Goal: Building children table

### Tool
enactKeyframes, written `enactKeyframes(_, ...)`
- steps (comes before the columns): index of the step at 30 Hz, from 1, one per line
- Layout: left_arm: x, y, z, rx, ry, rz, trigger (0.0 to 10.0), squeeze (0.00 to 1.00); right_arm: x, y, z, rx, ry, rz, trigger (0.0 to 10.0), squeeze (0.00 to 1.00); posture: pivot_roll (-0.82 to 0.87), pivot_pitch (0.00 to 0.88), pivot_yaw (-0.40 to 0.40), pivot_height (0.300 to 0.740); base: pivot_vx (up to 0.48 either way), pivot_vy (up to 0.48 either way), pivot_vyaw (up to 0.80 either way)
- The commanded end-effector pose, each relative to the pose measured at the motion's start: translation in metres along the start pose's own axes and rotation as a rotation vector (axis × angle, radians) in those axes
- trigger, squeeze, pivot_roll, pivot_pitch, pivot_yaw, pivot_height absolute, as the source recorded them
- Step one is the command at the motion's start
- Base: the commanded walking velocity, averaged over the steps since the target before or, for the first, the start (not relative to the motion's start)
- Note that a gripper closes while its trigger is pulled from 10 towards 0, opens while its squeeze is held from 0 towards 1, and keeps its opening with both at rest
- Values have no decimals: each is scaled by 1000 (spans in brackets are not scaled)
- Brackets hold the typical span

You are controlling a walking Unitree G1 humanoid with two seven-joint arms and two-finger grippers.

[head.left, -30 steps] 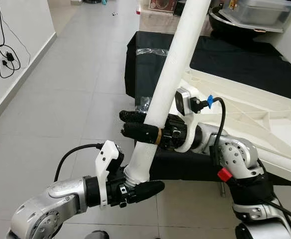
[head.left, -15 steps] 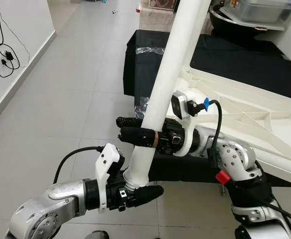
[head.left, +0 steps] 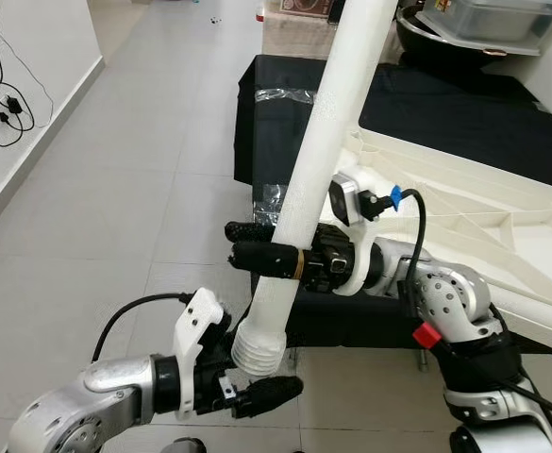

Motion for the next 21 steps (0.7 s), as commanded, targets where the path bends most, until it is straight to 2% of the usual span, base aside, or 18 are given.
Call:
enactKeyframes(1, -2, -2, 0, 6, 8, 12, 10000, 0, 5, -1, -1, -6, -28, -1, 0, 0, 90, 121, -89, 740, 0, 0, 0)
enactKeyframes(2, -6, -5, 3, 39, 3, 11, 10000, 0, 9, -5, -9, -62, -50, -18, 0, 0, 95, 126, -90, 740, 0, 0, 0)
enactKeyframes(3, -6, -5, 3, 39, 3, 11, 10000, 0, 9, -5, -9, -62, -50, -18, 0, 0, 95, 126, -90, 740, 0, 0, 0)
enactKeyframes(5, -11, -9, 6, 106, 10, -28, 10000, 0, 25, -21, -36, -273, -122, -62, 0, 0, 100, 131, -94, 740, 0, 0, 0)
enactKeyframes(6, -11, -9, 6, 106, 10, -28, 10000, 0, 25, -21, -36, -273, -122, -62, 0, 0, 100, 131, -94, 740, 0, 0, 0)
enactKeyframes(8, 2, -9, 13, 243, 63, -169, 10000, 0, 43, -42, -67, -579, -237, -106, 0, 0, 98, 125, -92, 740, 0, 0, 0)
enactKeyframes(10, 2, -9, 13, 243, 63, -169, 10000, 0, 43, -42, -67, -579, -237, -106, 0, 0, 98, 125, -92, 740, 0, 0, 0)
enactKeyframes(11, 10, -9, 20, 332, 71, -245, 10000, 0, 49, -59, -83, -786, -309, -99, 0, 0, 98, 125, -92, 740, 0, 0, 0)
enactKeyframes(13, 10, -9, 20, 332, 71, -245, 10000, 0, 49, -59, -83, -786, -309, -99, 0, 0, 98, 125, -92, 740, 0, 0, 0)
enactKeyframes(14, 18, -10, 26, 414, 88, -312, 10000, 0, 55, -75, -92, -966, -387, -80, 10000, 0, 88, 123, -93, 740, 0, 0, 0)
enactKeyframes(15, 18, -10, 26, 414, 88, -312, 10000, 0, 55, -75, -92, -966, -387, -80, 10000, 0, 88, 123, -93, 740, 0, 0, 0)
enactKeyframes(16, 26, -9, 27, 471, 94, -370, 10000, 0, 61, -89, -96, -1119, -464, -66, 10000, 0, 87, 122, -93, 740, 0, 0, 0)
enactKeyframes(17, 33, -10, 28, 528, 96, -423, 10000, 0, 64, -95, -93, -1207, -518, -72, 10000, 0, 89, 123, -94, 740, 0, 0, 0)
enactKeyframes(19, 36, -11, 28, 558, 95, -455, 10000, 0, 66, -98, -90, -1246, -547, -82, 10000, 0, 91, 121, -96, 740, 0, 0, 0)
enactKeyframes(20, 37, -13, 31, 628, 97, -486, 10000, 0, 61, -94, -86, -1256, -554, -87, 10000, 0, 91, 120, -98, 740, 0, 0, 0)
enactKeyframes(21, 37, -13, 31, 628, 97, -486, 10000, 0, 61, -94, -86, -1256, -554, -87, 10000, 0, 91, 120, -98, 740, 0, 0, 0)
Point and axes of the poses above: a point about 5 cm out from each wrist's last joint towards the gripper, its own y axis pointing out of the wrist towards the gripper, its own x axis along the axis of the wrist's last joint, z = x × y, the point moved 3 cm from there along y, pointing out of the wrist towards the gripper, and after that the axes turned 14 degrees about -y, right-handed, at the moved point
